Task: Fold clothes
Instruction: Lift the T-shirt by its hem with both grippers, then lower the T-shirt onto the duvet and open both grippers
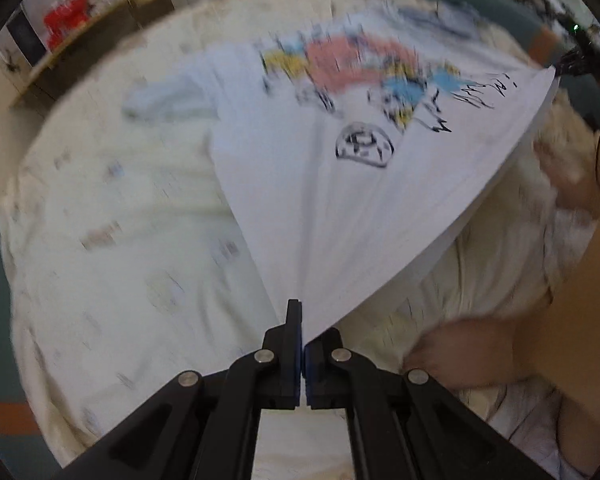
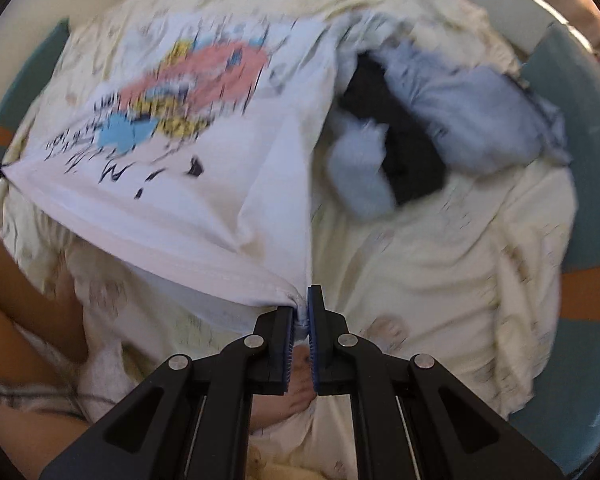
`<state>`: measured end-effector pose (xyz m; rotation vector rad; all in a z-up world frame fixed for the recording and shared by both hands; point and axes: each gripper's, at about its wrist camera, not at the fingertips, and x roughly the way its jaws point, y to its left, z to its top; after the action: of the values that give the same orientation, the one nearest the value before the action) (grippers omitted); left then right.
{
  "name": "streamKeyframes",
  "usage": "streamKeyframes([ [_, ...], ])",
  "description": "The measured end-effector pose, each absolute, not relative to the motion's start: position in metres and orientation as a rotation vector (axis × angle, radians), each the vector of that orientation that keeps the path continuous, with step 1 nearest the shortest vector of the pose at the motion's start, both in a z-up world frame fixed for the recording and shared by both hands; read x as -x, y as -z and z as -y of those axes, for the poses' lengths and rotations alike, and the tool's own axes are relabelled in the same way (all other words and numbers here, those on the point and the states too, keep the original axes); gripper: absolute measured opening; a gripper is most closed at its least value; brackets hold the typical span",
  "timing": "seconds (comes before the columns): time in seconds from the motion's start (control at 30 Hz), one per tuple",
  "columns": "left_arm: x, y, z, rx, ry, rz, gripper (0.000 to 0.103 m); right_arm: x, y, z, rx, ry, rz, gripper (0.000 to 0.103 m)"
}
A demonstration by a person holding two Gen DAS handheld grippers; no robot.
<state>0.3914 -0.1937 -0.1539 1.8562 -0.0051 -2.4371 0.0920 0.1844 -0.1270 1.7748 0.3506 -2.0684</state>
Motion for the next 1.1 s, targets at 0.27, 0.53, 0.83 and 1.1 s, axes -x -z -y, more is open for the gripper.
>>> streamKeyframes([
  [0.27,-0.396,0.208,0.167,-1.987,2.340,-0.025,0.001,-0.127,0.197,-0.206,-1.940,1.971,-0.373,0.006],
  [0.53,-0.397,0.216,0.167,-2.003,2.347,-0.092,0.001,-0.152,0.225,-0.225,-2.018,1.905,-0.360,0.005],
  [0.83,-0.408,0.241,0.158,-2.203,2.273,0.066,0.001,-0.179,0.253,-0.234,-2.096,1.799,-0.284,0.005],
  [1.1,-0.406,0.239,0.171,-2.116,2.226,0.103,0.022,-0.178,0.256,-0.268,-2.146,1.834,-0.067,0.012],
])
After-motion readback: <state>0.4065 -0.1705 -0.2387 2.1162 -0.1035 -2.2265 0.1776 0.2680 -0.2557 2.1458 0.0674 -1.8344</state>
